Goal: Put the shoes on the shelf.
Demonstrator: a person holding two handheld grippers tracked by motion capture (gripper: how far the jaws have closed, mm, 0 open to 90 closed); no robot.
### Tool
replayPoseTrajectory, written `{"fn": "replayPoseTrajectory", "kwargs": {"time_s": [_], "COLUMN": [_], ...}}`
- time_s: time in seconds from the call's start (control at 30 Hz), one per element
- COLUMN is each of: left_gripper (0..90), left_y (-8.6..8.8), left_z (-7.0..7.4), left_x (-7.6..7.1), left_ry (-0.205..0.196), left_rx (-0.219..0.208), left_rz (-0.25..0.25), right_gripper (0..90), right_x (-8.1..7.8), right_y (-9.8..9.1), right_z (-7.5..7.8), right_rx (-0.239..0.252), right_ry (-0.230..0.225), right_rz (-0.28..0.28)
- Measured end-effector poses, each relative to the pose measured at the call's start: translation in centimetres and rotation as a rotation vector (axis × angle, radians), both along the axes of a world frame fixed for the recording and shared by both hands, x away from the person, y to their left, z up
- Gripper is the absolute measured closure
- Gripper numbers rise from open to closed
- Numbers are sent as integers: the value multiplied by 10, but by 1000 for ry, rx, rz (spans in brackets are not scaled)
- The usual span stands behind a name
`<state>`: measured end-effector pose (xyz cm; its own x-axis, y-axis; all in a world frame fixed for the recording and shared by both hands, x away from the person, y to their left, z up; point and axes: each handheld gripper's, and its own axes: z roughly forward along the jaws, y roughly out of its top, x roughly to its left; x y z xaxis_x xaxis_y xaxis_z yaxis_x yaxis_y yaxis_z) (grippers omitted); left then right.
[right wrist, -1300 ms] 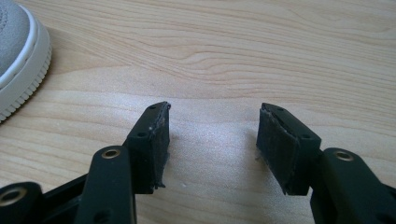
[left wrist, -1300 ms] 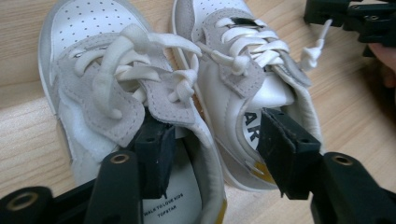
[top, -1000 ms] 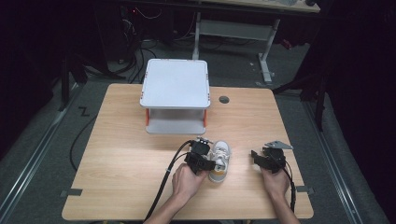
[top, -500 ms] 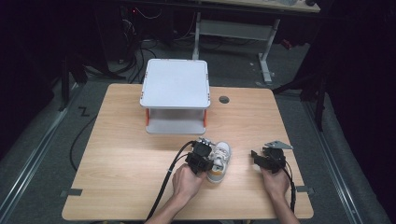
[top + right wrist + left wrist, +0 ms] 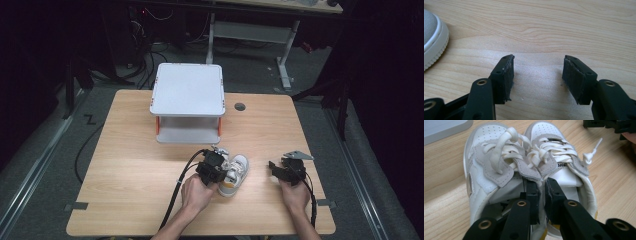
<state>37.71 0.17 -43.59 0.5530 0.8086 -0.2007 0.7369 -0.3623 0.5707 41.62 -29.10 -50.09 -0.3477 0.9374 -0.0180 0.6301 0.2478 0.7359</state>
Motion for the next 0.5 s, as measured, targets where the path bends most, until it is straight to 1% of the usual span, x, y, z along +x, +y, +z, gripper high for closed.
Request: {"fn": "replayPoseTrajectory", "kwargs": {"time_s": [0.1,0.23,0.5], "left_gripper": [824,826,826], "left_y": [0,2,5], "left_z": [0,2,8], "left_x": [-1,-2,-7], "left_ry": [-9,-10,-37], "left_rx": [-5,-5,-24], "left_rz": [-6,-15,-38], "right_gripper": [427,427,427], "right_x": [0,0,0], "right_y": [0,0,0], "right_z": [0,0,0], "right_rx": [0,0,1], "right_ry": [0,0,1], "right_rz": [1,1,1]}}
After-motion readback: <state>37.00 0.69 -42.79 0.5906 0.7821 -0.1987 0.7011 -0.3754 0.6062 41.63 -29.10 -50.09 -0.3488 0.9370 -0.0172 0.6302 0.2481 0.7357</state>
